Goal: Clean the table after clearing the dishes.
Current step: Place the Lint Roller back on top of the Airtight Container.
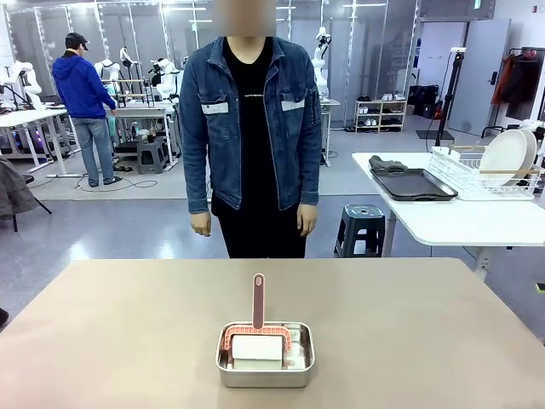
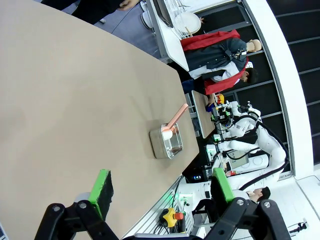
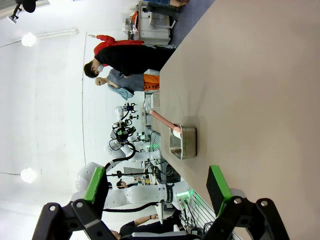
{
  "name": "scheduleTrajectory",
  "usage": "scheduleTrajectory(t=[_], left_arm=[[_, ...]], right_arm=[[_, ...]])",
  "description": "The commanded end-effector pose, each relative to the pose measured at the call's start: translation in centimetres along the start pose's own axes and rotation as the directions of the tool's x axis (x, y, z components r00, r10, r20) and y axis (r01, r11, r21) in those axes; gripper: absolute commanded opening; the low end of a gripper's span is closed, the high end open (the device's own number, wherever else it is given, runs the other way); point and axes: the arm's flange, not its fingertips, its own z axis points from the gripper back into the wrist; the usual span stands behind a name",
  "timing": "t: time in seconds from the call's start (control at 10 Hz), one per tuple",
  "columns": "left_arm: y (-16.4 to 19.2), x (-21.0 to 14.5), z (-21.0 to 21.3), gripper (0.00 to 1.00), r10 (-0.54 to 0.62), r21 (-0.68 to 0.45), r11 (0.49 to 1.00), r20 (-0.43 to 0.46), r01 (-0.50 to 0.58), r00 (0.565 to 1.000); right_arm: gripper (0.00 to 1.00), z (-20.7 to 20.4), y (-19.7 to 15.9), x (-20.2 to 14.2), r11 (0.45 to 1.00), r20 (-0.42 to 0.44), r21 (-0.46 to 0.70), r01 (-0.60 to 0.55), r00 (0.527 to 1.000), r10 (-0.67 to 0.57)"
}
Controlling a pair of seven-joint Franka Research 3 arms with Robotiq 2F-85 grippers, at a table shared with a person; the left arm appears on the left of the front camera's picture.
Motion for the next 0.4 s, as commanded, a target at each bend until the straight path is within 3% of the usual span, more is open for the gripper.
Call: scheduleTrajectory(t=[0.0,0.3], left_arm=[[-0.24,-0.26,0.29,1.0,0.014,-0.014,1.0,0.003,-0.014,1.0],[-0.24,-0.26,0.29,1.0,0.014,-0.014,1.0,0.003,-0.014,1.0]], right_arm=[[1.0,0.02,0.22,-0.13,1.0,0.0,0.003,-0.015,1.0,0.015],[1.0,0.02,0.22,-0.13,1.0,0.0,0.003,-0.015,1.0,0.015]])
